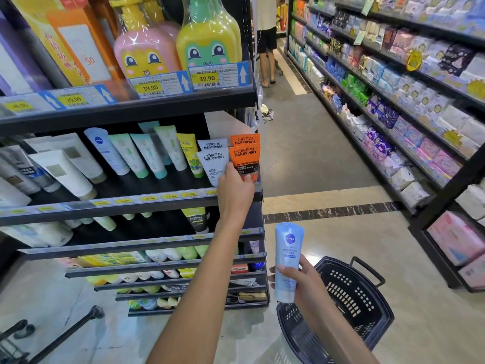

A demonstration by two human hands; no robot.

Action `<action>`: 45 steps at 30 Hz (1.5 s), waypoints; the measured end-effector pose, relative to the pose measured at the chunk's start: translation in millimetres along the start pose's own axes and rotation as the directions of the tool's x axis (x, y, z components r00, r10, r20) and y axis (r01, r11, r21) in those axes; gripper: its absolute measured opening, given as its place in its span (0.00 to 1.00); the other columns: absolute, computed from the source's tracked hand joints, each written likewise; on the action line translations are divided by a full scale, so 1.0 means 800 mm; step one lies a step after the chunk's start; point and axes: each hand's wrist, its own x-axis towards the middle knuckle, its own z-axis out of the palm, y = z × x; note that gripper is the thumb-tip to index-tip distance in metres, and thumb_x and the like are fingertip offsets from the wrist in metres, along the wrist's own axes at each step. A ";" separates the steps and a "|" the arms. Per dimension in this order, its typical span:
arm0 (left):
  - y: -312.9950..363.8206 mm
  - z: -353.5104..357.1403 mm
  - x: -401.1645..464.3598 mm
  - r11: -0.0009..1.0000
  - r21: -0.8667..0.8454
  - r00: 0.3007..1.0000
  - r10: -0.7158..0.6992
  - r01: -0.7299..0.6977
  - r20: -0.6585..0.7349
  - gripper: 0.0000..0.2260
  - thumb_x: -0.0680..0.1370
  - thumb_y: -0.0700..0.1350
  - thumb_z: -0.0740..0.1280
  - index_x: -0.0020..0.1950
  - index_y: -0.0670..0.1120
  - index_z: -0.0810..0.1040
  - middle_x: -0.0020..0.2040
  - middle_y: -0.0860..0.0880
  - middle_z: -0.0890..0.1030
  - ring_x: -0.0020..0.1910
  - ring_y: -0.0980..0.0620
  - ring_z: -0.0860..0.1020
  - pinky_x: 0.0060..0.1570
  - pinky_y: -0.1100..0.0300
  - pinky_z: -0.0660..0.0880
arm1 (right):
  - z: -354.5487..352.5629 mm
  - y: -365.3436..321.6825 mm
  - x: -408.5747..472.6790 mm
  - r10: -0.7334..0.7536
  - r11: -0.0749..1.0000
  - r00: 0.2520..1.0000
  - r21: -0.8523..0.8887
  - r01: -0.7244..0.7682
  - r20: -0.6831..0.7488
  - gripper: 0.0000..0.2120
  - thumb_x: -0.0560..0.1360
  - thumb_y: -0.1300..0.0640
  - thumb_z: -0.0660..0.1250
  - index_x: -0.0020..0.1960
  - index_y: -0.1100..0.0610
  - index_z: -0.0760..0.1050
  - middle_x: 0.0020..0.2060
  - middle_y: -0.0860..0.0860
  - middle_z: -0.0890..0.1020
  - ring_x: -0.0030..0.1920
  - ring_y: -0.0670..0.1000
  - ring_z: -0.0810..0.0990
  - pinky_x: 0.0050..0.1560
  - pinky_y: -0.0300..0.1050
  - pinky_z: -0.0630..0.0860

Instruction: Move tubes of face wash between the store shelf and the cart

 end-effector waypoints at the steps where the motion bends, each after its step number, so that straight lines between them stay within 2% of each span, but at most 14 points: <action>1: -0.001 -0.003 -0.001 1.000 0.002 1.000 0.005 -0.005 0.000 0.12 0.81 0.45 0.68 0.64 0.46 0.74 0.58 0.48 0.81 0.56 0.47 0.79 0.53 0.52 0.79 | 0.001 0.000 0.000 -0.001 1.000 1.000 -0.004 0.001 -0.002 0.20 0.74 0.61 0.75 0.65 0.53 0.78 0.53 0.63 0.85 0.50 0.63 0.85 0.51 0.57 0.83; 3: -0.003 -0.010 -0.006 1.000 0.003 1.000 0.012 -0.012 -0.002 0.14 0.81 0.45 0.67 0.67 0.45 0.75 0.60 0.47 0.82 0.59 0.46 0.80 0.58 0.50 0.79 | 0.004 -0.002 0.000 0.000 1.000 1.000 -0.010 0.000 -0.004 0.25 0.69 0.56 0.77 0.65 0.52 0.78 0.53 0.62 0.85 0.54 0.66 0.84 0.51 0.56 0.83; 5: -0.005 -0.020 -0.012 1.000 0.024 1.000 0.021 -0.020 -0.001 0.16 0.82 0.46 0.67 0.70 0.44 0.74 0.63 0.46 0.81 0.63 0.47 0.79 0.60 0.52 0.76 | 0.009 -0.004 0.002 -0.011 1.000 1.000 -0.017 0.011 0.005 0.25 0.68 0.55 0.76 0.65 0.50 0.78 0.53 0.59 0.85 0.55 0.65 0.84 0.52 0.55 0.83; 9: -0.019 -0.047 -0.027 0.992 0.095 0.997 0.078 -0.080 0.028 0.17 0.83 0.47 0.66 0.70 0.45 0.74 0.66 0.46 0.80 0.66 0.47 0.78 0.63 0.49 0.76 | 0.025 -0.013 0.009 -0.037 0.996 0.998 -0.076 0.041 0.047 0.20 0.76 0.61 0.74 0.65 0.50 0.77 0.53 0.56 0.86 0.53 0.61 0.85 0.55 0.58 0.82; 15: -0.093 -0.109 -0.057 0.939 0.325 0.993 0.090 -0.110 0.076 0.20 0.84 0.50 0.64 0.75 0.45 0.73 0.68 0.45 0.79 0.66 0.43 0.77 0.64 0.45 0.75 | 0.077 -0.025 0.017 -0.032 0.984 0.991 -0.171 0.054 0.130 0.20 0.75 0.59 0.75 0.65 0.47 0.77 0.54 0.55 0.86 0.55 0.61 0.85 0.55 0.63 0.82; 19: -0.156 -0.164 -0.080 0.908 0.410 0.996 0.058 -0.080 0.066 0.20 0.84 0.52 0.64 0.73 0.45 0.74 0.66 0.45 0.80 0.64 0.43 0.78 0.64 0.46 0.75 | 0.134 -0.019 0.017 -0.033 0.975 0.984 -0.212 0.071 0.176 0.19 0.77 0.62 0.72 0.65 0.49 0.76 0.54 0.55 0.86 0.54 0.59 0.85 0.49 0.54 0.82; 22: -0.203 -0.211 -0.096 0.887 0.458 0.998 0.048 -0.060 0.038 0.21 0.84 0.55 0.62 0.74 0.46 0.74 0.68 0.46 0.78 0.67 0.44 0.76 0.66 0.46 0.74 | 0.186 -0.005 0.014 -0.046 0.965 0.977 -0.244 0.097 0.208 0.19 0.77 0.62 0.72 0.66 0.50 0.76 0.54 0.54 0.86 0.52 0.58 0.85 0.47 0.53 0.81; 26: -0.265 -0.287 -0.122 0.881 0.474 1.000 0.023 -0.019 -0.001 0.21 0.84 0.54 0.61 0.75 0.47 0.73 0.69 0.47 0.77 0.69 0.45 0.74 0.69 0.46 0.71 | 0.270 0.022 0.009 -0.055 0.958 0.964 -0.259 0.124 0.260 0.21 0.77 0.64 0.72 0.66 0.49 0.75 0.54 0.53 0.86 0.50 0.57 0.85 0.51 0.57 0.81; 30: -0.341 -0.370 -0.147 0.884 0.467 0.998 0.001 0.026 -0.058 0.20 0.82 0.54 0.60 0.69 0.45 0.77 0.61 0.44 0.81 0.60 0.40 0.78 0.59 0.44 0.76 | 0.361 0.058 0.000 -0.047 0.956 0.949 -0.261 0.133 0.311 0.21 0.77 0.66 0.71 0.66 0.50 0.75 0.49 0.53 0.88 0.43 0.53 0.87 0.45 0.52 0.80; 34: -0.413 -0.443 -0.163 0.874 0.479 0.992 -0.028 0.085 -0.126 0.21 0.80 0.57 0.58 0.66 0.47 0.79 0.58 0.45 0.82 0.55 0.39 0.80 0.54 0.45 0.78 | 0.446 0.095 -0.005 -0.022 0.959 0.936 -0.256 0.119 0.351 0.20 0.78 0.64 0.71 0.67 0.51 0.76 0.53 0.60 0.86 0.48 0.60 0.87 0.50 0.58 0.82; 36: -0.438 -0.472 -0.165 0.869 0.483 0.989 -0.041 0.104 -0.139 0.19 0.81 0.56 0.60 0.66 0.48 0.79 0.57 0.46 0.82 0.54 0.41 0.80 0.53 0.46 0.77 | 0.483 0.111 -0.003 -0.022 0.965 0.935 -0.237 0.112 0.354 0.20 0.78 0.64 0.71 0.67 0.50 0.75 0.54 0.62 0.85 0.50 0.62 0.86 0.55 0.63 0.82; 41: -0.483 -0.514 -0.138 0.879 0.465 0.990 -0.049 0.107 -0.136 0.15 0.81 0.51 0.66 0.65 0.48 0.79 0.55 0.47 0.82 0.54 0.41 0.80 0.55 0.47 0.75 | 0.549 0.141 0.008 -0.027 0.967 0.939 -0.228 0.111 0.342 0.18 0.76 0.62 0.73 0.64 0.51 0.76 0.56 0.61 0.84 0.55 0.66 0.84 0.59 0.70 0.78; 45: -0.506 -0.536 -0.094 0.887 0.457 0.992 -0.012 0.070 -0.129 0.18 0.80 0.52 0.61 0.65 0.45 0.79 0.58 0.45 0.82 0.57 0.40 0.79 0.58 0.45 0.76 | 0.590 0.148 0.032 -0.041 0.972 0.939 -0.204 0.116 0.343 0.19 0.77 0.63 0.72 0.65 0.50 0.75 0.57 0.59 0.85 0.54 0.61 0.85 0.57 0.64 0.81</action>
